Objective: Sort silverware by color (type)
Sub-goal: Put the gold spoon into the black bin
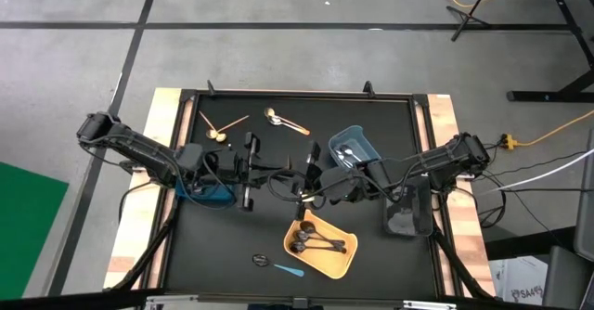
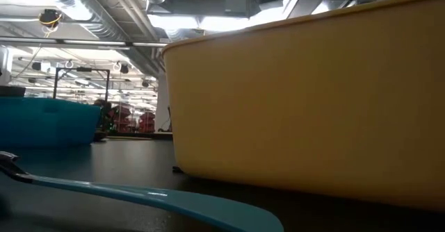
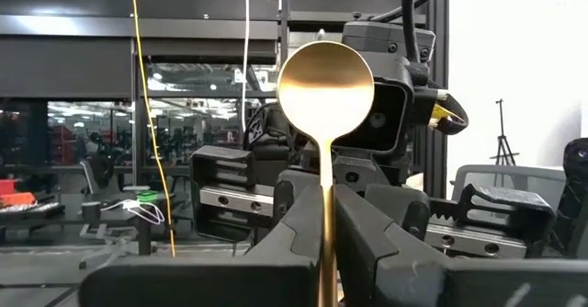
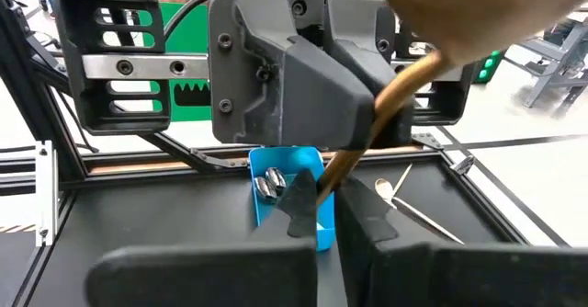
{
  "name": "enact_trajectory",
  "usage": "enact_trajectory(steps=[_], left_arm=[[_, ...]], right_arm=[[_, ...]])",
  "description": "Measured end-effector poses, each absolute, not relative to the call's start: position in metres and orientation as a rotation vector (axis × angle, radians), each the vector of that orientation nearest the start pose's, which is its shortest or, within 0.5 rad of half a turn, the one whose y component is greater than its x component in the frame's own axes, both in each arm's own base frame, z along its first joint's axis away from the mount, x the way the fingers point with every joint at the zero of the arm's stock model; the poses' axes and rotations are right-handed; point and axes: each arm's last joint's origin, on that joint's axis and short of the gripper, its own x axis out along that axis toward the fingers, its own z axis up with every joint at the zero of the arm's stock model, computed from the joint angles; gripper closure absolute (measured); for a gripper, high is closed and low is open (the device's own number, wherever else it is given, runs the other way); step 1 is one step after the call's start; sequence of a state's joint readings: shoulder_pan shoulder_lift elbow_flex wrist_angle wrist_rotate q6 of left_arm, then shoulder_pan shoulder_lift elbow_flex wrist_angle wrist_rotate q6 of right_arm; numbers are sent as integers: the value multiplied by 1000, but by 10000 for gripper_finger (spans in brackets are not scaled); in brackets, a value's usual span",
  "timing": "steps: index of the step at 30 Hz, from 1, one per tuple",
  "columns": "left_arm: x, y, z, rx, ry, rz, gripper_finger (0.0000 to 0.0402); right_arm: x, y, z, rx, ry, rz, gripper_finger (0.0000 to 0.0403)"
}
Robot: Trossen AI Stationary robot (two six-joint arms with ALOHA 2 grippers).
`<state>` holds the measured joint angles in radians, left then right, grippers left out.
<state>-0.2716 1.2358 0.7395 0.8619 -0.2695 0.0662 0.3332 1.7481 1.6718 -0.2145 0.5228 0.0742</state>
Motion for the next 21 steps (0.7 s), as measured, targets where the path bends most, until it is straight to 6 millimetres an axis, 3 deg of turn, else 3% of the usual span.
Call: enact_trajectory(steps=[21], left_arm=[[260, -64, 321, -29, -334, 15, 392]], right_arm=[[386, 118, 376, -58, 278, -205, 402]])
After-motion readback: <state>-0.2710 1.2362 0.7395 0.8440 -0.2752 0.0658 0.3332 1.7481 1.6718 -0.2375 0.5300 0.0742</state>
